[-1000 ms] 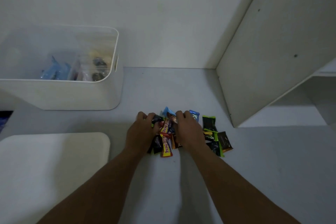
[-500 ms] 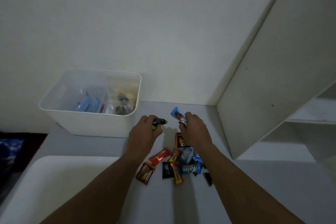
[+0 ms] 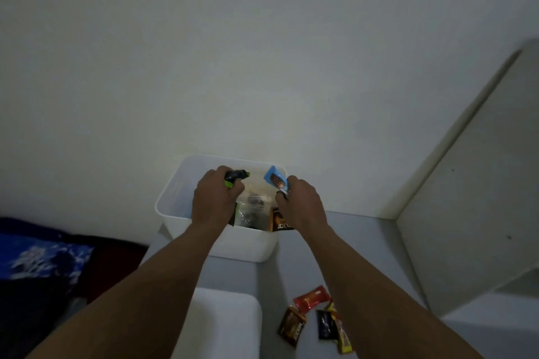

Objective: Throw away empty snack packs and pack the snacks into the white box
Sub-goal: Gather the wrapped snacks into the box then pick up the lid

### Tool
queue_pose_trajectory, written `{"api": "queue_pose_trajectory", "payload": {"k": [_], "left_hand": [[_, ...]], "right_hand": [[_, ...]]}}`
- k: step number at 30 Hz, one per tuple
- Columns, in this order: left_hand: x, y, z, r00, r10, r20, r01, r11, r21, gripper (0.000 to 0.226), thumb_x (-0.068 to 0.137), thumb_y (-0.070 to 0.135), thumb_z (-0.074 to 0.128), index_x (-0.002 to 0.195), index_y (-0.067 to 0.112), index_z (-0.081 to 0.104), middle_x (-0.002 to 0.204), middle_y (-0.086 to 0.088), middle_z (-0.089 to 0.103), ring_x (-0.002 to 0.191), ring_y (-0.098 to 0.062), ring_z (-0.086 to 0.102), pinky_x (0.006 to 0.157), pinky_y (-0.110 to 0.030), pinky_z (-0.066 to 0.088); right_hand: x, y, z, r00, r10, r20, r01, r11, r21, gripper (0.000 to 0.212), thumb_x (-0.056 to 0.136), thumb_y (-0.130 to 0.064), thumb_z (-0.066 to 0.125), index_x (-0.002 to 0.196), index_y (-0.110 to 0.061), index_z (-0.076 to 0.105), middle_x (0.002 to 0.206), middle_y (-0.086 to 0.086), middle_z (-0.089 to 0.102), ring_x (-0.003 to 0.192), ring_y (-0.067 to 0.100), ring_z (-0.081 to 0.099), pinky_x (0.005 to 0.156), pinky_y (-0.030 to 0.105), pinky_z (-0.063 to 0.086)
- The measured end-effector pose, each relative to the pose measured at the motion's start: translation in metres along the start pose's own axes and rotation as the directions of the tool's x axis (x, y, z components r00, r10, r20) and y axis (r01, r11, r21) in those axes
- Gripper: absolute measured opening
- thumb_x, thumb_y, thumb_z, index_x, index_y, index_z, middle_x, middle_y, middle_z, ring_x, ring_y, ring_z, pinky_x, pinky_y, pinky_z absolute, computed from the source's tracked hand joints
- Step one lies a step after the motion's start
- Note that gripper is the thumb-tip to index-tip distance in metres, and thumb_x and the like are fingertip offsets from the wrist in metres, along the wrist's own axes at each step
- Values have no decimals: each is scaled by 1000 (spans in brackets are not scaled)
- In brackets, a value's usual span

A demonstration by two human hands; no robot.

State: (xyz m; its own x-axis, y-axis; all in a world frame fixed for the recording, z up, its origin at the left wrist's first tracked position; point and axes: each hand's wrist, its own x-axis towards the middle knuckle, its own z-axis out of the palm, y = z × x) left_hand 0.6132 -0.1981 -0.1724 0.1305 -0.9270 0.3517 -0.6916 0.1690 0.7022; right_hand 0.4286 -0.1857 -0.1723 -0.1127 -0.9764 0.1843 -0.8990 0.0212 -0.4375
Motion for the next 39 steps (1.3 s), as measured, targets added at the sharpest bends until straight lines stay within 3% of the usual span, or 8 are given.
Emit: {"api": "queue_pose_trajectory", "payload": {"k": [7,13,16,19,23,28,33,39], "left_hand": [[30,-38,5,998,-62,-5,62,998,-22,28,88,27,66,112,13,65,99,-11,63,94,-27,59,74,-29,38],[49,-44,17,999,-47,25,49,996,-73,30,89,26,66,115,10,64,103,-11,64,97,-26,60,78,-28,41],[53,-40,25,996,-63,64,69,992,-103,30,89,27,65,115,11,64,104,-10,64,97,-24,59,79,-28,42],[50,-33,37,993,-42,107,55,990,-128,29,89,28,64,114,14,64,103,-8,64,97,-23,59,79,-28,41],[38,-27,54,981,-25,191,26,1000,-3,31,90,40,60,116,22,62,104,-3,64,96,-21,61,75,-26,37],[25,-29,64,943,-54,329,15,992,121,46,86,52,59,119,20,63,114,-3,66,103,-22,61,87,-34,49],[8,-27,58,941,2,338,-83,971,224,48,92,53,51,118,15,63,116,-6,65,104,-24,60,88,-37,49],[-43,-17,47,932,228,282,-323,874,362,44,90,51,53,113,15,66,107,-7,68,99,-28,59,80,-39,46]], "right_hand": [[27,-21,54,999,-38,33,39,999,-36,27,94,-32,53,113,-13,51,102,8,55,84,28,58,65,34,44],[29,-7,61,973,-97,209,128,982,-142,40,90,-51,51,118,-23,54,108,2,54,91,26,62,76,36,52],[32,2,50,983,-87,164,110,985,-136,47,86,-60,51,119,-27,58,112,-2,57,97,21,61,82,35,52],[35,13,46,994,-49,102,66,984,-168,43,97,-45,43,126,-17,58,125,3,58,115,24,56,90,38,50],[35,25,49,960,7,279,39,986,-161,43,103,-30,37,135,-6,51,151,11,42,137,26,42,107,39,40],[31,24,45,950,16,310,18,994,-107,41,103,-21,35,137,-2,47,152,13,39,139,26,39,110,36,35],[22,29,38,945,25,327,-2,997,-72,46,104,-34,34,135,-3,48,142,12,48,134,28,44,106,37,38],[-11,50,16,942,26,335,4,996,-87,58,103,-41,35,149,-6,33,157,13,31,147,24,25,116,38,25]]}}
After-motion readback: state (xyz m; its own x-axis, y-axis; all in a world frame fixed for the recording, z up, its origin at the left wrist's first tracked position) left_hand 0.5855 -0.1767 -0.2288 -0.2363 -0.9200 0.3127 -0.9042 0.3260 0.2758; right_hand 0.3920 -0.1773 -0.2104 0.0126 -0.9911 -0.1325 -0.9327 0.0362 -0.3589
